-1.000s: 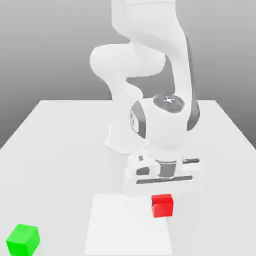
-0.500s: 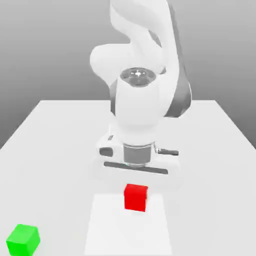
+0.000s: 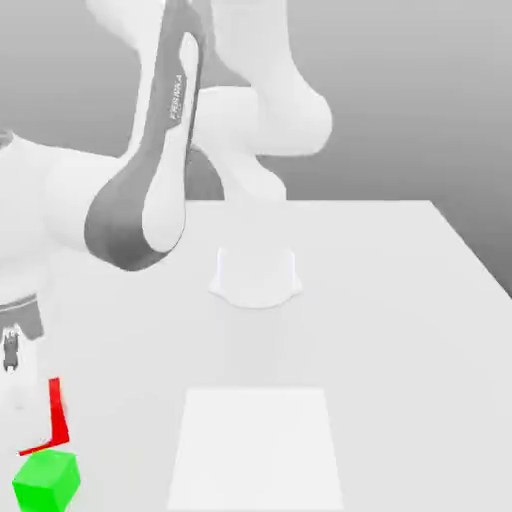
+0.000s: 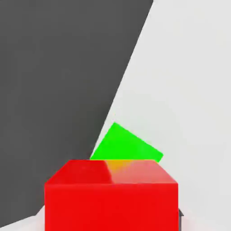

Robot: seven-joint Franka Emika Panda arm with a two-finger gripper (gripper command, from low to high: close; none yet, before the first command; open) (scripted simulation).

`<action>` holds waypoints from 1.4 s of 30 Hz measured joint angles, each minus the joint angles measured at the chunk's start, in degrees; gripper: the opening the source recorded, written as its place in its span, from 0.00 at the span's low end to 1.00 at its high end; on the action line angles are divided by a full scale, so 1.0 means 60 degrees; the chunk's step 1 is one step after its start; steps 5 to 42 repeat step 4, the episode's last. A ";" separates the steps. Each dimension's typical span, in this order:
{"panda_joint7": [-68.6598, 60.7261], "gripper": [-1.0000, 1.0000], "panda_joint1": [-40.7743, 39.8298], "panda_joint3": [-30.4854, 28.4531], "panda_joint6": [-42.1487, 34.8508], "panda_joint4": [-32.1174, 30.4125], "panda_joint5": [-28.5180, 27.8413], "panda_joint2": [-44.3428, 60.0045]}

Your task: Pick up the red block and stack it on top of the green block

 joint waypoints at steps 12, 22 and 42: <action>-0.0072 1.00 -0.0067 0.0078 0.0238 0.0025 0.0115 0.0268; -0.0072 1.00 -0.0067 0.0078 0.0238 0.0025 0.0115 0.0268; -0.0072 1.00 -0.0067 0.0078 0.0238 0.0025 0.0115 0.0268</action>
